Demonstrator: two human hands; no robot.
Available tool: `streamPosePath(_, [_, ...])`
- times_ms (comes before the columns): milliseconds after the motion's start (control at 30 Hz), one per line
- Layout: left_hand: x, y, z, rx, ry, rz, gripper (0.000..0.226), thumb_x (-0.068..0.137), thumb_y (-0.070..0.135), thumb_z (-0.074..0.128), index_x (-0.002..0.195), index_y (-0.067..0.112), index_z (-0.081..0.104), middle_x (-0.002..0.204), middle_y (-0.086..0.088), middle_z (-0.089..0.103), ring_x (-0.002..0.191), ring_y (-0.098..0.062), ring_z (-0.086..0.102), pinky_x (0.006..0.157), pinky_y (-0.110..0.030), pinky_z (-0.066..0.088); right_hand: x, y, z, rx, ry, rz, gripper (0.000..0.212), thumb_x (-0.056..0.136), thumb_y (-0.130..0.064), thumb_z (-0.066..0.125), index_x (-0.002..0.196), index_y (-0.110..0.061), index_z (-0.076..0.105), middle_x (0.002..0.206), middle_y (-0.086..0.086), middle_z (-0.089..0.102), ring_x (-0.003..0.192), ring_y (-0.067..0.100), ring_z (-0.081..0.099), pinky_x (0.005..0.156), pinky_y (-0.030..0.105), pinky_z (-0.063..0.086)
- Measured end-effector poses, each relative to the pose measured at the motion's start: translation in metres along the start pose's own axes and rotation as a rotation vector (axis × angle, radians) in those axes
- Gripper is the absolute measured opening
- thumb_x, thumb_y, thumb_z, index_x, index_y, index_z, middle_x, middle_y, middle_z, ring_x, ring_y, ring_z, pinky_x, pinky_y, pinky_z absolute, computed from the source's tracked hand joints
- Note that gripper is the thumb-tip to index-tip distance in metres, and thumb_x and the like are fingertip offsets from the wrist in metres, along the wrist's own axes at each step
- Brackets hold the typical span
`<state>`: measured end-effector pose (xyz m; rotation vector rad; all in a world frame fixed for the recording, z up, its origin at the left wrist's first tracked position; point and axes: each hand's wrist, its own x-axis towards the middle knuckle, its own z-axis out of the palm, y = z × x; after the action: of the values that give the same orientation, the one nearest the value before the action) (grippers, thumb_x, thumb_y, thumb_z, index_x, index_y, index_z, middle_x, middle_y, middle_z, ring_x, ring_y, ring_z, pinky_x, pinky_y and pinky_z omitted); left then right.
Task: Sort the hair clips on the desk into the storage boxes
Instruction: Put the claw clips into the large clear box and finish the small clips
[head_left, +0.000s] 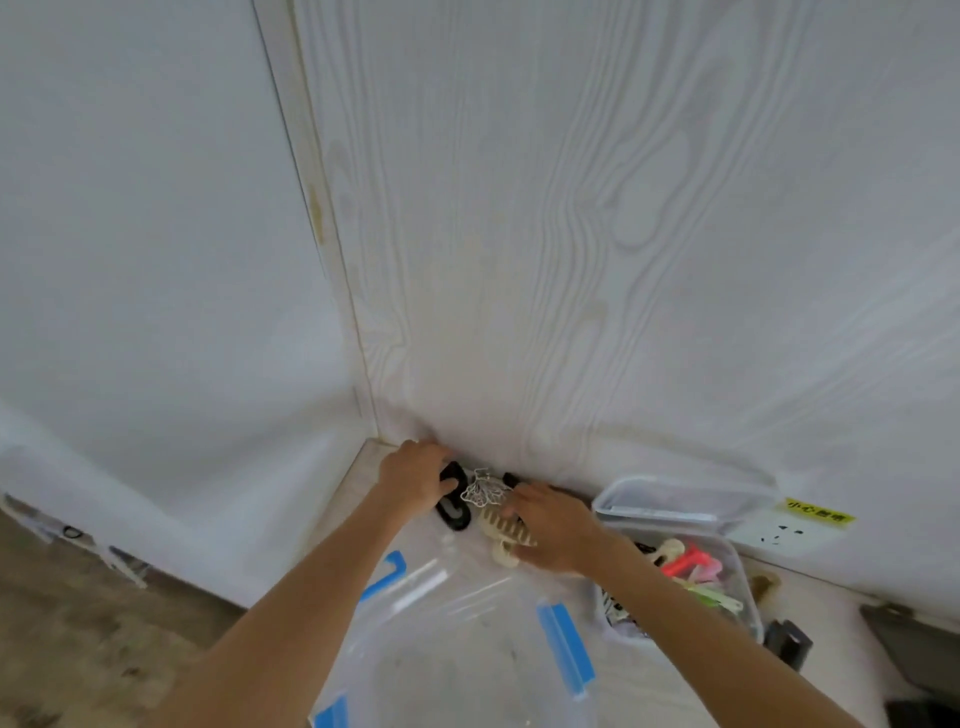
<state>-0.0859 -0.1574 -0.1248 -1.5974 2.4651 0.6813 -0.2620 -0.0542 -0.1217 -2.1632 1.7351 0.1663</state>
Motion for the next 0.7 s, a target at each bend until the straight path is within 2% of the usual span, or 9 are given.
streamPosePath(100, [0.0, -0.006, 0.006, -0.114, 0.135, -0.036, 0.02, 0.092, 0.024, 0.05, 0.107, 0.024, 0.064, 0.113, 0.002, 0.067, 0.106, -0.02, 0.06, 0.085, -0.031, 0.047, -0.011, 0.005, -0.009, 0.259, 0.045, 0.103, 0.041, 0.088, -0.039, 0.057, 0.124, -0.021, 0.052, 0.124, -0.001, 0.057, 0.115, 0.017, 0.053, 0.093, 0.026, 0.039])
streamPosePath(167, [0.0, -0.012, 0.005, -0.176, 0.139, -0.011, 0.017, 0.093, 0.028, 0.05, 0.102, 0.027, 0.064, 0.111, 0.004, 0.068, 0.103, -0.017, 0.061, 0.082, -0.029, 0.045, -0.018, 0.002, -0.016, 0.386, 0.051, 0.147, 0.042, 0.088, -0.041, 0.057, 0.125, -0.022, 0.052, 0.121, -0.002, 0.061, 0.108, 0.017, 0.059, 0.09, 0.026, 0.043])
streamPosePath(267, [-0.001, -0.016, 0.005, -0.23, -0.024, 0.034, 0.028, 0.093, 0.041, 0.05, 0.118, 0.029, 0.057, 0.124, 0.006, 0.061, 0.112, -0.016, 0.057, 0.09, -0.029, 0.043, -0.02, -0.011, -0.027, 0.479, 0.1, 0.152, 0.038, 0.088, -0.035, 0.059, 0.123, -0.02, 0.054, 0.12, 0.0, 0.063, 0.105, 0.018, 0.061, 0.092, 0.034, 0.048])
streamPosePath(333, [-0.001, -0.012, 0.009, -0.106, -0.095, 0.034, 0.047, 0.088, 0.049, 0.054, 0.131, 0.032, 0.048, 0.133, 0.008, 0.054, 0.12, -0.017, 0.052, 0.094, -0.03, 0.04, -0.02, -0.017, -0.037, 0.516, 0.135, 0.181, 0.037, 0.088, -0.033, 0.059, 0.122, -0.019, 0.055, 0.12, 0.0, 0.063, 0.104, 0.019, 0.061, 0.092, 0.039, 0.049])
streamPosePath(367, [0.0, -0.011, 0.011, -0.039, -0.083, 0.04, 0.048, 0.087, 0.048, 0.056, 0.131, 0.032, 0.048, 0.131, 0.007, 0.055, 0.118, -0.017, 0.053, 0.093, -0.03, 0.041, -0.021, -0.019, -0.042, 0.518, 0.139, 0.196, 0.036, 0.088, -0.033, 0.058, 0.121, -0.019, 0.055, 0.12, 0.0, 0.063, 0.104, 0.019, 0.061, 0.092, 0.039, 0.049])
streamPosePath(467, [-0.002, -0.004, 0.006, 0.024, 0.081, 0.063, 0.03, 0.086, 0.039, 0.062, 0.114, 0.027, 0.061, 0.114, 0.004, 0.065, 0.106, -0.018, 0.059, 0.082, -0.028, 0.041, -0.027, -0.018, -0.055, 0.505, 0.157, 0.213, 0.034, 0.089, -0.033, 0.058, 0.119, -0.018, 0.056, 0.118, 0.001, 0.064, 0.104, 0.019, 0.062, 0.092, 0.038, 0.049])
streamPosePath(567, [-0.014, -0.006, -0.005, -0.095, 0.211, 0.047, 0.016, 0.087, 0.033, 0.062, 0.103, 0.03, 0.066, 0.106, 0.007, 0.068, 0.099, -0.013, 0.063, 0.08, -0.028, 0.041, -0.04, -0.011, -0.066, 0.659, 0.19, 0.242, 0.033, 0.087, -0.032, 0.062, 0.115, -0.016, 0.059, 0.116, -0.001, 0.064, 0.103, 0.017, 0.062, 0.091, 0.034, 0.05])
streamPosePath(700, [-0.047, -0.01, -0.028, -0.242, 0.435, 0.044, 0.013, 0.088, 0.029, 0.061, 0.098, 0.031, 0.069, 0.105, 0.011, 0.066, 0.096, -0.009, 0.061, 0.074, -0.026, 0.04, -0.057, -0.002, -0.077, 0.912, 0.234, 0.258, 0.023, 0.082, -0.032, 0.067, 0.102, -0.023, 0.06, 0.103, -0.007, 0.065, 0.088, 0.011, 0.065, 0.074, 0.02, 0.049])
